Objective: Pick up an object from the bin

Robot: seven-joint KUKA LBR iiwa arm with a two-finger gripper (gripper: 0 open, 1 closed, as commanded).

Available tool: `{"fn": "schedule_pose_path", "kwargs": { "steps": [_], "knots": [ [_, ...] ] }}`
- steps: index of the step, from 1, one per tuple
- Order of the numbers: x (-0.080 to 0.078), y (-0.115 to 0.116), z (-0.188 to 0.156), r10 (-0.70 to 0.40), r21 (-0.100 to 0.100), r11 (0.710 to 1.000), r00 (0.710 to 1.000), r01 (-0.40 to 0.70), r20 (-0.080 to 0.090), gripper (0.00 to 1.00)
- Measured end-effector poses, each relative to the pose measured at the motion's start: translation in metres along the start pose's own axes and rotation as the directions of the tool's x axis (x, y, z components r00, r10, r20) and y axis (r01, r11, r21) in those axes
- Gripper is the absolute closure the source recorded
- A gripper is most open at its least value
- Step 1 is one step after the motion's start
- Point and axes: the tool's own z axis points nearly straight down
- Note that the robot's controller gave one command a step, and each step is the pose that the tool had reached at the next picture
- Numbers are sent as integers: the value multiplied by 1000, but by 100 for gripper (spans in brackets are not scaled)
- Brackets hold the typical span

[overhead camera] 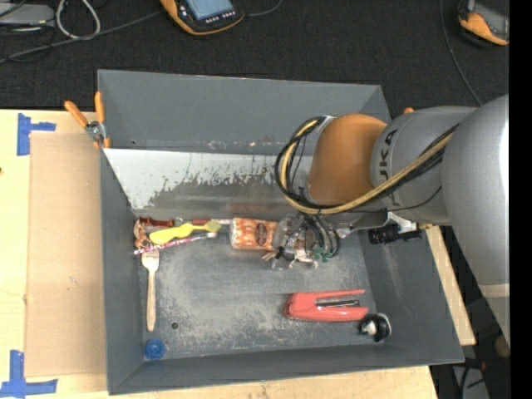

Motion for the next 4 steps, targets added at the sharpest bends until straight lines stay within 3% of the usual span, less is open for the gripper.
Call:
{"fn": "schedule_pose_path", "kwargs": {
  "steps": [1, 2, 3, 4],
  "knots": [
    [-7, 6, 0, -118, 2, 993, 993, 118, 1, 100],
    [-7, 1, -75, -47, 1, 999, 999, 47, -5, 100],
    [-10, 19, -28, -212, 0, 977, 977, 212, -3, 100],
    [-9, 11, -74, -185, 0, 983, 983, 185, -7, 100]
  ]
}}
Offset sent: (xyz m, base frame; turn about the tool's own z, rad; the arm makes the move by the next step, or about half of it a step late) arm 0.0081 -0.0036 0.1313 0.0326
